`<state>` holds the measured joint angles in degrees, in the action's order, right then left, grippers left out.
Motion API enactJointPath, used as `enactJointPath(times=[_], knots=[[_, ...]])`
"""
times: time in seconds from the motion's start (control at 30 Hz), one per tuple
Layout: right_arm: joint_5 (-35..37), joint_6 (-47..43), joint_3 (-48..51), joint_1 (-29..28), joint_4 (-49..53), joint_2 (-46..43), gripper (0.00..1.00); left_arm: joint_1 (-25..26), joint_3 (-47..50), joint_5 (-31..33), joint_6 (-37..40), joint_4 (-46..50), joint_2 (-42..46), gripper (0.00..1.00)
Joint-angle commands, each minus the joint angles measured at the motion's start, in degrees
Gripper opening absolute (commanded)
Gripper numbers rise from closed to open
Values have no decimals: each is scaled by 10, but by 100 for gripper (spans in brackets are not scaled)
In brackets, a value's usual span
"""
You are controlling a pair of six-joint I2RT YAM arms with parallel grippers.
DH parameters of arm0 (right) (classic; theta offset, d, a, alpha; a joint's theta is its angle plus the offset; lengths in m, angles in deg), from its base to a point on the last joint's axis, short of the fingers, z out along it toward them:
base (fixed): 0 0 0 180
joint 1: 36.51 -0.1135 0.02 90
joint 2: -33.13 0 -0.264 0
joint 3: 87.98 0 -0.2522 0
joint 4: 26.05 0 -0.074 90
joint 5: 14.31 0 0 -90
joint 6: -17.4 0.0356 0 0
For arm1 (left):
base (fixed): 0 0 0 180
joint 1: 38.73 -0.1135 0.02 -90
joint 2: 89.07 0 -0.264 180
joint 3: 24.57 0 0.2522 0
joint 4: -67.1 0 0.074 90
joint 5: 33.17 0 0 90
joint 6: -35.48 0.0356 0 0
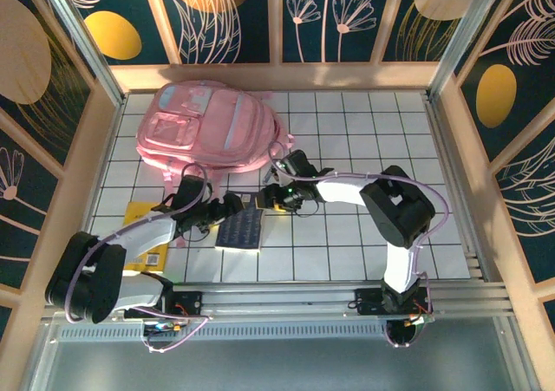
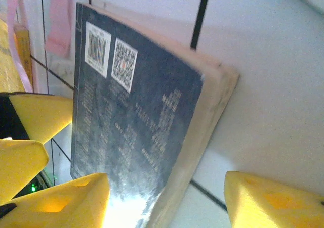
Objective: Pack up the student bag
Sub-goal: Rotate the book at the bottom-center of the table, then pick up the book from the bottom-center of the table.
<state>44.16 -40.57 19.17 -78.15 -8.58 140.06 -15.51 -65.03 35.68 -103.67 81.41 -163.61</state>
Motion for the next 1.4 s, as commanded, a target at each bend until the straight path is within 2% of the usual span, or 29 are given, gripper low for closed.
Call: enactJointPath(times=[0.0, 0.2, 0.63, 0.93, 1.03, 1.1, 1.13, 1.37], knots=[[-8, -8, 17, -15, 27, -16, 61, 29, 21, -98, -36, 2, -13, 91], [-8, 1, 20, -25, 16, 3, 58, 51, 14, -104, -44, -12, -27, 88], [-25, 14, 17, -32, 18, -46, 32, 53, 10, -74, -18, 10, -29, 86], [-21, 16, 11, -41, 24, -52, 23, 53, 9, -72, -15, 10, -31, 86], [-15, 15, 5, -41, 24, -35, 10, 53, 5, -67, -10, 21, -24, 86], [-5, 14, 3, -40, 28, -33, 1, 53, -7, -42, -1, 52, -11, 87], [-4, 14, 3, -38, 29, -35, 0, 53, -13, -28, 5, 68, -2, 89], [-7, -6, 3, -13, 55, -111, 0, 52, -91, 104, 54, 209, 77, 95]])
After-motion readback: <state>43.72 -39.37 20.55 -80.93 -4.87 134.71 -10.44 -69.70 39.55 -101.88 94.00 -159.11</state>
